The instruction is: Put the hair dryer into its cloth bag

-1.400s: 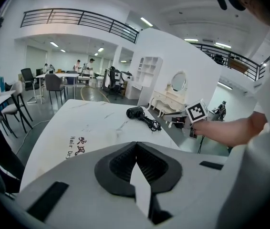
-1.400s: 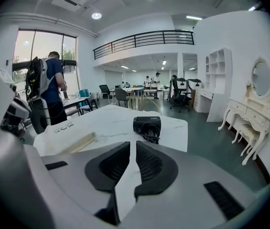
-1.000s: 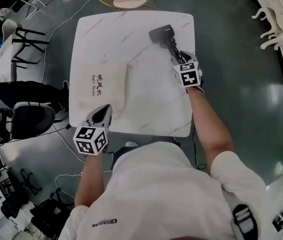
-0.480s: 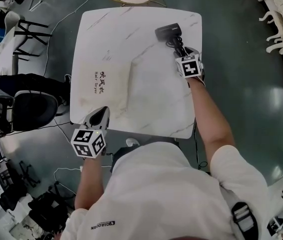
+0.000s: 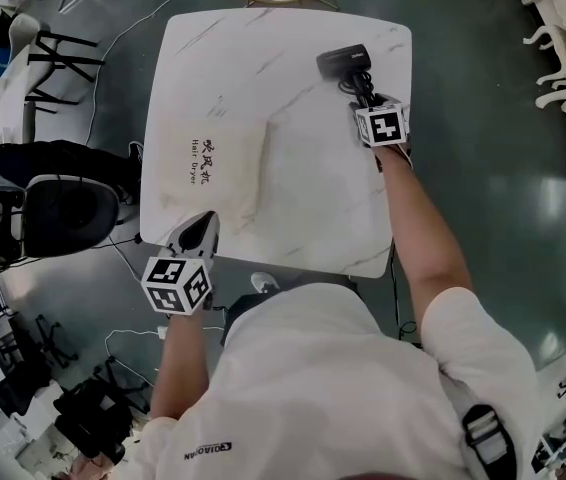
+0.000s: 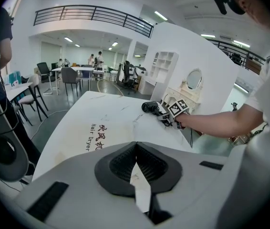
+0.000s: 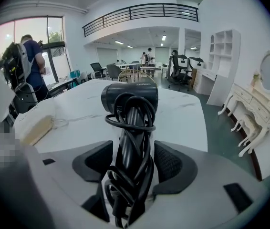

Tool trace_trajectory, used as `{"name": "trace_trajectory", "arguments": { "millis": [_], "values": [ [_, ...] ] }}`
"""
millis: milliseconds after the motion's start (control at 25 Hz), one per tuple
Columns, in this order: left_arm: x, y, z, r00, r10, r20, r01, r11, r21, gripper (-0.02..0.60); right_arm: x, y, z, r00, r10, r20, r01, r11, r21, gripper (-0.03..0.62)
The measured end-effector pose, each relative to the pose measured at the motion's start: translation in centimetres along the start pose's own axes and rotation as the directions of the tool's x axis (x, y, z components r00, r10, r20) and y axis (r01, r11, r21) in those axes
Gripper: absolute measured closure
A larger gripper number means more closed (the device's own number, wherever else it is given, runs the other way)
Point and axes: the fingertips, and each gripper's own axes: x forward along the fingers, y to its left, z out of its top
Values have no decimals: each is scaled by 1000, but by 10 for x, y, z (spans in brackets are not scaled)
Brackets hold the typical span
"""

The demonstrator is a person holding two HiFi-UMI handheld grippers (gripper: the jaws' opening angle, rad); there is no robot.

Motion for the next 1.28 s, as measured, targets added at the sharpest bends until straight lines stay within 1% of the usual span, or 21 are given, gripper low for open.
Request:
{"name": "trace_trajectory", "arguments": {
  "millis": [120,240,400,560,680,760,880,1000,1160,1280],
  "values": [
    [0,0,-2,1000,-3,0,3,1000,-5,552,4,2,-3,1000,-9,-14,8,1000,-22,298],
    [1,-3,-4,1000,-7,4,7,1000,-8,552,7,1,-4,1000,-4,-8,3,999,-33,295],
    [-2,-3,-6,1000,-6,14,7,1000,-16,552,5,3,-4,1000,13,-9,-13,1000,-23,307],
    [-10,0,-5,999,-1,41,2,999,-35,552,5,5,-4,1000,25,-18,-25,1000,-17,335],
    [-21,6,-3,998,16,65,-13,999,-40,552,4,4,-2,998,59,-33,-58,998,22,367],
    [-28,10,-5,997,26,77,-22,999,-45,552,2,4,-2,996,81,-23,-80,995,58,381],
    [-37,13,-11,996,34,87,-29,998,-58,552,-5,6,0,995,98,-6,-96,989,110,385],
    [-47,17,-23,996,33,89,-28,998,-58,552,-15,16,-6,993,117,11,-117,980,164,387],
    [-55,27,-27,994,17,107,-12,999,-51,552,-41,33,-5,989,130,71,-142,967,211,388],
    [-57,30,-21,992,-19,127,23,999,-29,552,-70,46,-1,981,141,132,-172,949,266,387]
  ]
}}
